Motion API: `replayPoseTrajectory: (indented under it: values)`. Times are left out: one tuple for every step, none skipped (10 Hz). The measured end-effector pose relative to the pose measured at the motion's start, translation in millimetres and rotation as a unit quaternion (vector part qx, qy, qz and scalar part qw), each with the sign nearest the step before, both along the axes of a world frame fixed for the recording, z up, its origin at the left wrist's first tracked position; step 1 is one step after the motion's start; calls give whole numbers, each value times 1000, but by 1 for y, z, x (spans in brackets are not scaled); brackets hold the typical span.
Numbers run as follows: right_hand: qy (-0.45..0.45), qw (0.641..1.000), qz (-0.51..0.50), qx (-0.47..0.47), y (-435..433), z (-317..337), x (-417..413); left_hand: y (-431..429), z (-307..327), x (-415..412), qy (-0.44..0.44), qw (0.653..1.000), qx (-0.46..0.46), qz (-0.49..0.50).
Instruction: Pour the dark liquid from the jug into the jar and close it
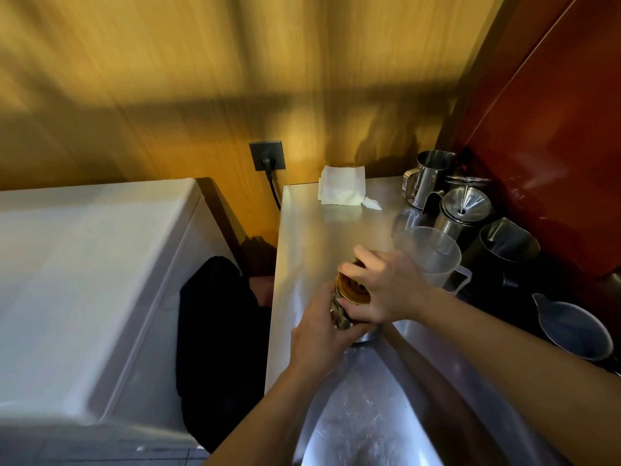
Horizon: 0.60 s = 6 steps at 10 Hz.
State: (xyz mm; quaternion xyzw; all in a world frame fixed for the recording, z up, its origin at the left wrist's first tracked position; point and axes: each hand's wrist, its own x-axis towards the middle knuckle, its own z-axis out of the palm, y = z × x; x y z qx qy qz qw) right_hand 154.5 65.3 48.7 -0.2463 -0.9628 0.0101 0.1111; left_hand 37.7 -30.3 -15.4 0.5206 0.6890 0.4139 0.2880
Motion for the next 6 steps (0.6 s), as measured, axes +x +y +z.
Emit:
replayPoseTrajectory:
  values:
    - [5, 1000, -20, -8, -4, -2, 2, -1, -2, -1, -56, 998, 11, -11]
    - [56, 996, -53, -35, -8, -10, 2, 0, -3, -4, -95, 995, 15, -34]
    - [52, 995, -58, -56, -6, -11, 4, -1, 0, -8, -165, 985, 12, -56]
    - [2, 994, -57, -89, -1, -3, 6, -2, 11, -21, -252, 967, 4, -31]
    - [-71, 984, -63, -149, 6, 9, 8, 6, 23, -36, -271, 962, -8, -9]
    - [-144, 971, -43, -186, 11, 26, 7, 12, 44, -47, -165, 986, -9, -4]
